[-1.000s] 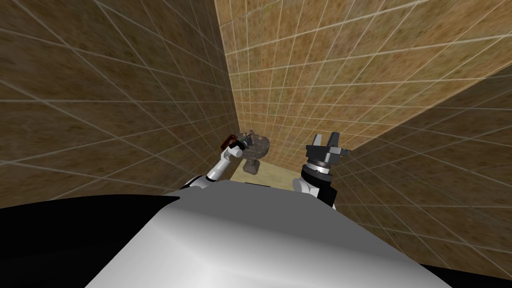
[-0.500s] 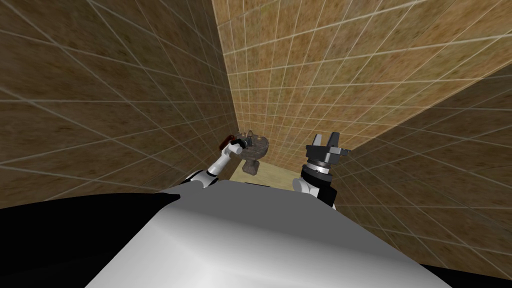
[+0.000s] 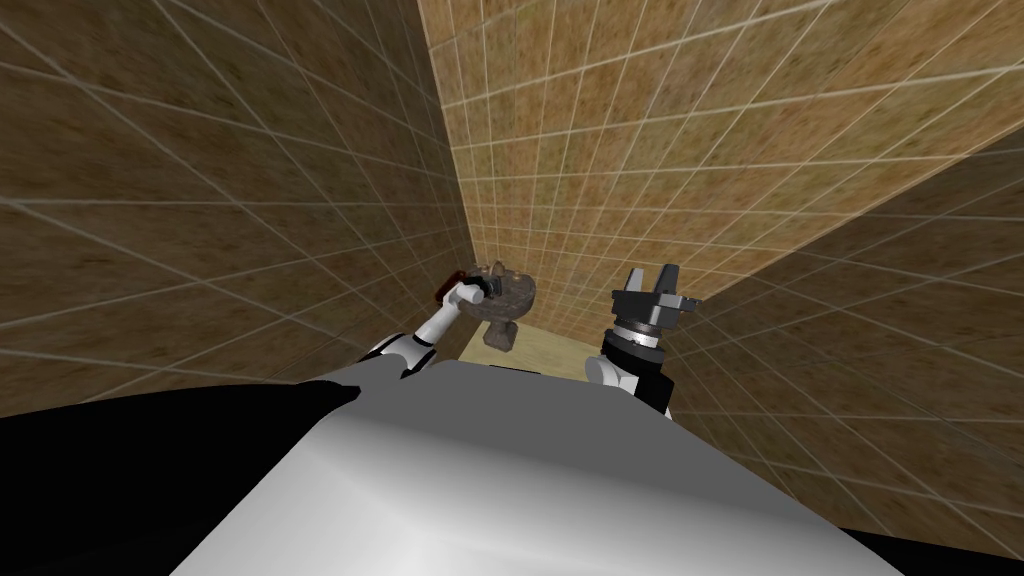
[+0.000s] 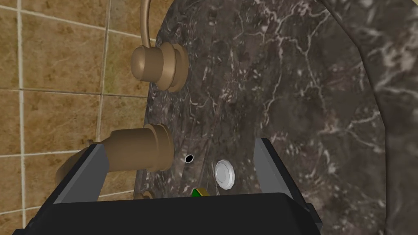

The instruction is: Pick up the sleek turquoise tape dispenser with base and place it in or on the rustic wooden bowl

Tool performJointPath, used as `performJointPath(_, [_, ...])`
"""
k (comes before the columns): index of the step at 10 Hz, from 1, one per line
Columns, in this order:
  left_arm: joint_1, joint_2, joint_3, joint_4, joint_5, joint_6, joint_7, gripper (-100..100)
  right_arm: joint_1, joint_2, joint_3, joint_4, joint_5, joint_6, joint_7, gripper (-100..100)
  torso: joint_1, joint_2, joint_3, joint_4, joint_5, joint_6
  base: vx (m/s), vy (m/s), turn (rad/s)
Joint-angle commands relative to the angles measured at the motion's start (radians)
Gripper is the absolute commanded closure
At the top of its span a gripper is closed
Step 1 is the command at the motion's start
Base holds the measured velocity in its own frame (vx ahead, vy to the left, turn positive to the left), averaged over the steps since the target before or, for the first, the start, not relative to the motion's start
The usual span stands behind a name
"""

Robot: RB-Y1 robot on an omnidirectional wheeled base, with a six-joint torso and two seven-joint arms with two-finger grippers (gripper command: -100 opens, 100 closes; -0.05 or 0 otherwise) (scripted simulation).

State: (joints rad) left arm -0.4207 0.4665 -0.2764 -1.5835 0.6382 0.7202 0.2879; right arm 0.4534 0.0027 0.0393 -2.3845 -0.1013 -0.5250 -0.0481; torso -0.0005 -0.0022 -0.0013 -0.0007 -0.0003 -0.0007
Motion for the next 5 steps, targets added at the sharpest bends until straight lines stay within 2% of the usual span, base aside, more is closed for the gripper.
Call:
performJointPath(1, [-0.033, 0.020, -0.004, 0.050, 0.022, 0.050, 0.004, -100, 0.000, 0.000, 0.000, 0.000, 0.000, 0.000, 0.000, 0, 0.000, 0.000, 0.000, 0.000, 0.000, 0.000, 0.036, -0.014, -0.012])
performJointPath(2, [-0.033, 0.020, -0.004, 0.050, 0.022, 0.070, 0.004, -100, 0.000, 0.000, 0.000, 0.000, 0.000, 0.000, 0.000, 0, 0.000, -0.001, 0.000, 0.000, 0.000, 0.000, 0.032, -0.008, -0.008])
performJointPath(3, [-0.056, 0.037, -0.004, 0.084, 0.034, 0.101, 0.010, -100, 0.000, 0.000, 0.000, 0.000, 0.000, 0.000, 0.000, 0, 0.001, 0.000, 0.000, 0.000, 0.000, 0.000, 0.035, -0.008, -0.014])
performJointPath(4, [-0.056, 0.037, -0.004, 0.084, 0.034, 0.122, 0.010, -100, 0.000, 0.000, 0.000, 0.000, 0.000, 0.000, 0.000, 0, 0.001, 0.000, 0.000, 0.000, 0.000, 0.000, 0.035, -0.004, -0.007])
performJointPath(5, [-0.076, 0.053, -0.004, 0.117, 0.045, 0.154, 0.015, -100, 0.000, 0.000, 0.000, 0.000, 0.000, 0.000, 0.000, 0, 0.001, 0.000, 0.000, 0.000, 0.000, 0.000, 0.042, -0.004, -0.015])
